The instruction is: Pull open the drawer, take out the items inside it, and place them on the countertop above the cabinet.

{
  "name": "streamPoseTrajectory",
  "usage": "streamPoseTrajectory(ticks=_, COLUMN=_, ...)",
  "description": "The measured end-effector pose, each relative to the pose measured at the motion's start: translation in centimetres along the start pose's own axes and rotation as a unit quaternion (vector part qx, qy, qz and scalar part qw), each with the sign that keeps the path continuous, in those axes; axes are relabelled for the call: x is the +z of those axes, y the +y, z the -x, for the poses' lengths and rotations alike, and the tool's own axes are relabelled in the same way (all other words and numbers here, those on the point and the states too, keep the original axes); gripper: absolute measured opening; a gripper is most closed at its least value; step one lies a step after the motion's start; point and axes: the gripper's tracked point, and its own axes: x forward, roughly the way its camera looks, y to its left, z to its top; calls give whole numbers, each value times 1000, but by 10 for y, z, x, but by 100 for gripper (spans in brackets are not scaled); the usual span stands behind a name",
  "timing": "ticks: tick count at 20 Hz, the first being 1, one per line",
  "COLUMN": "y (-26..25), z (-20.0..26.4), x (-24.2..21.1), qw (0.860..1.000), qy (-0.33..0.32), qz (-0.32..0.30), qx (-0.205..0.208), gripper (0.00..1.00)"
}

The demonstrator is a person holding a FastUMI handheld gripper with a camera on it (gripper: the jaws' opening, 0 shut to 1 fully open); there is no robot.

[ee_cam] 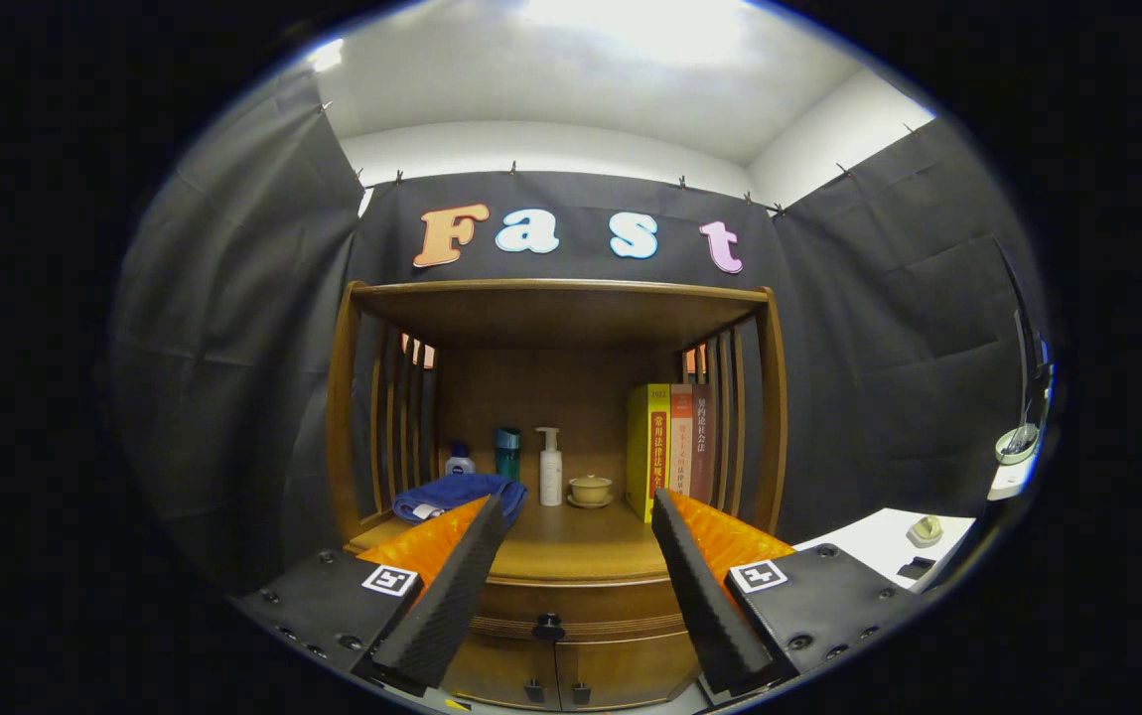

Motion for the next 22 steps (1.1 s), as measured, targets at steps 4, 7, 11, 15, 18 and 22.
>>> streamPoseTrajectory(ticks=4, y=13, z=-12, x=-38, qw=1000, qy=12, qz=1, qx=10, gripper=98)
streamPoseTrajectory(ticks=7, y=23, z=-20, x=-85, qw=999, qy=34, qz=9, qx=17, gripper=98)
streamPoseTrajectory(ticks=11, y=39, z=-28, x=-136, qw=998, qy=57, qz=14, qx=33, gripper=98)
streamPoseTrajectory(ticks=15, y=49, z=-39, x=-187, qw=996, qy=79, qz=-6, qx=44, gripper=99)
streamPoseTrajectory(ticks=18, y=49, z=-40, x=-221, qw=994, qy=98, qz=-3, qx=48, gripper=99)
streamPoseTrajectory(ticks=22, y=50, z=-44, x=-272, qw=989, qy=134, qz=-24, qx=53, gripper=99)
